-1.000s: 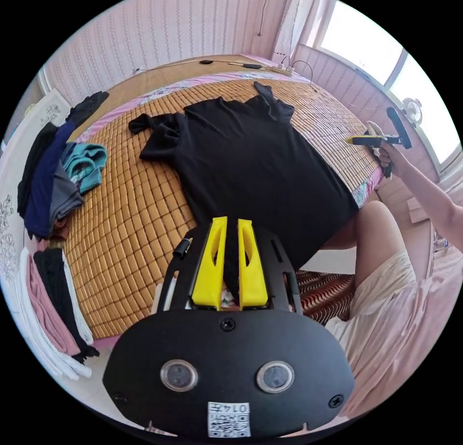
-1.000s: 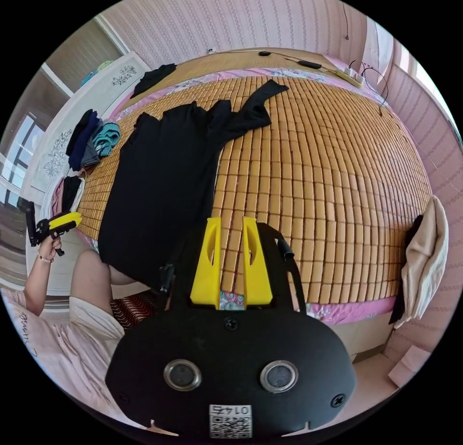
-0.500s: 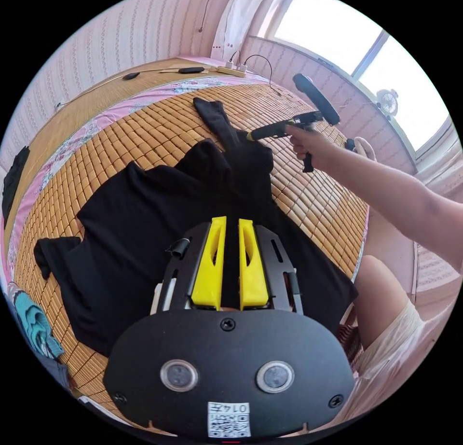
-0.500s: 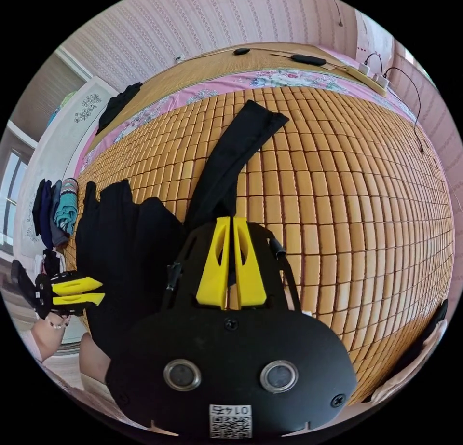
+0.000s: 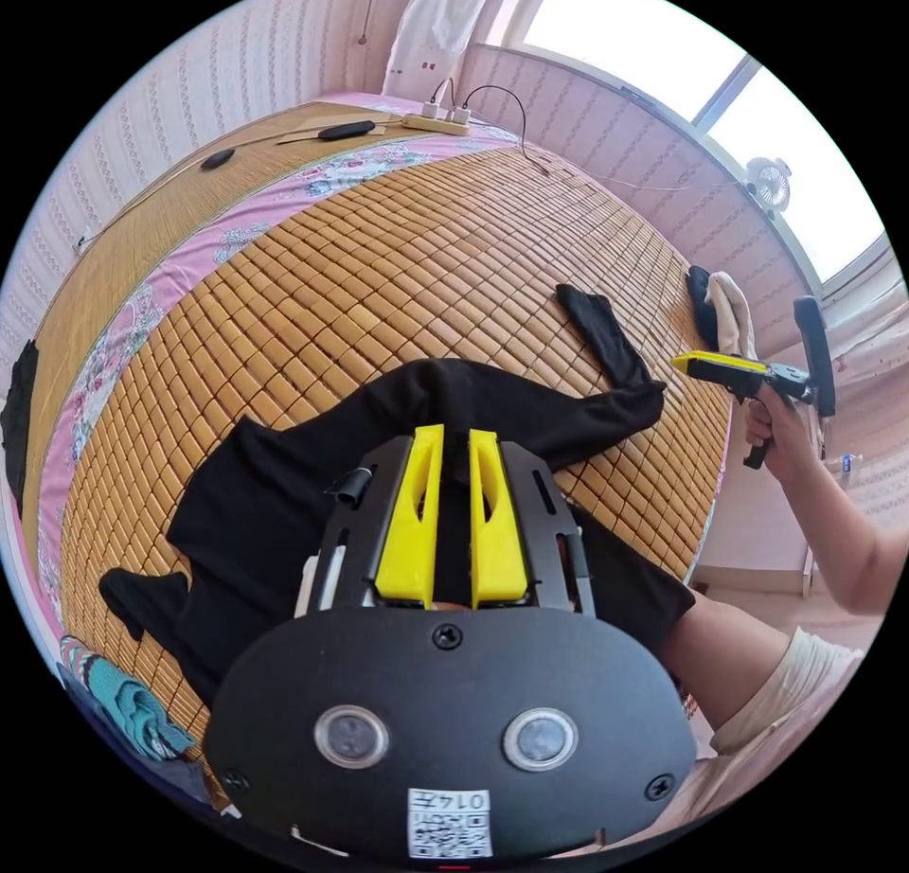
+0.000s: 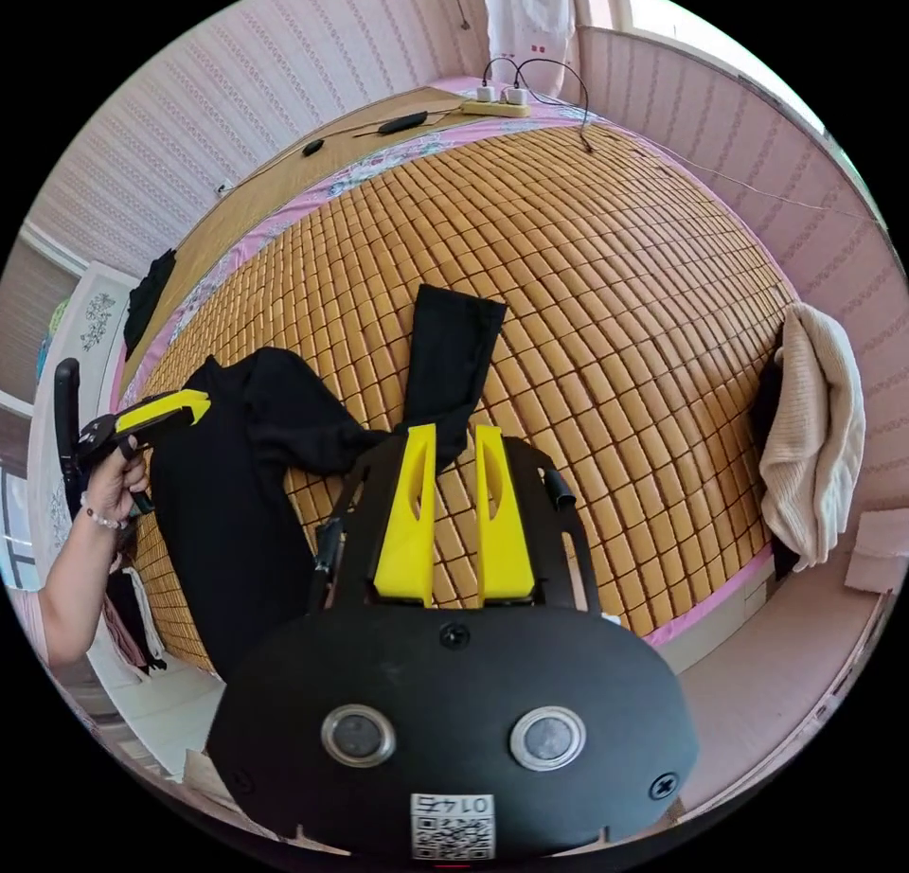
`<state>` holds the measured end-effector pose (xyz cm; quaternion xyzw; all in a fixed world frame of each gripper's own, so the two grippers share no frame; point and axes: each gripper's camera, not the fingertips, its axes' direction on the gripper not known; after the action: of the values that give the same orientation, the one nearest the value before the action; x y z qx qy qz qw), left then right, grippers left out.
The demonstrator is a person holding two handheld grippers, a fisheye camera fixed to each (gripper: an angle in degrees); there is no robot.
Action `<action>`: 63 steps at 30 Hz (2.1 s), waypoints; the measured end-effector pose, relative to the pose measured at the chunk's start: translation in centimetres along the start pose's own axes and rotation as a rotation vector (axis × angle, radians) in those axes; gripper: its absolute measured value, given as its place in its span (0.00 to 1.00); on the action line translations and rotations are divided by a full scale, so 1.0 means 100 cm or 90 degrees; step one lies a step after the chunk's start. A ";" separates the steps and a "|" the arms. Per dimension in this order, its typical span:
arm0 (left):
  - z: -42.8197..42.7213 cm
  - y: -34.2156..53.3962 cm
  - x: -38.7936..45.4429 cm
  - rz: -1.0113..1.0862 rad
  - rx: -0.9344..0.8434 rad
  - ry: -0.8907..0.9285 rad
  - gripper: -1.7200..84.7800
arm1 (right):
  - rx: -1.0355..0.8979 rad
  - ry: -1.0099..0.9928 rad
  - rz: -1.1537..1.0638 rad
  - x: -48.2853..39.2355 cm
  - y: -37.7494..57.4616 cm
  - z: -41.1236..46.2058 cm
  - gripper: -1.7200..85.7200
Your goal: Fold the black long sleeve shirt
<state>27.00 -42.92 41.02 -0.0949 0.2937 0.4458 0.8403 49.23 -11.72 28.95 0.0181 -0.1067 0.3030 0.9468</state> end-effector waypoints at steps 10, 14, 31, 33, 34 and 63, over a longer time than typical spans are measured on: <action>0.081 -0.056 0.002 0.023 -0.081 -0.028 0.07 | -0.004 -0.039 0.072 0.026 -0.020 0.039 0.03; 0.085 -0.060 0.009 0.040 -0.083 -0.028 0.02 | 0.044 -0.065 0.064 0.043 0.015 -0.014 0.02; 0.111 -0.078 0.014 0.013 -0.041 -0.059 0.01 | 0.021 0.095 0.054 0.100 0.048 -0.055 0.04; 0.114 -0.080 0.015 0.015 -0.046 -0.058 0.01 | -0.014 0.087 0.032 0.096 0.061 -0.041 0.08; 0.115 -0.081 0.015 0.018 -0.050 -0.057 0.01 | -0.025 0.077 0.029 0.096 0.062 -0.036 0.09; 0.086 -0.056 0.029 0.026 -0.004 -0.065 0.02 | -0.105 0.054 0.015 0.130 0.023 -0.014 0.03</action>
<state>36.25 -40.53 45.74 -0.0684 0.2506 0.4682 0.8446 58.48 -2.33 30.26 -0.0741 -0.0913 0.3049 0.9451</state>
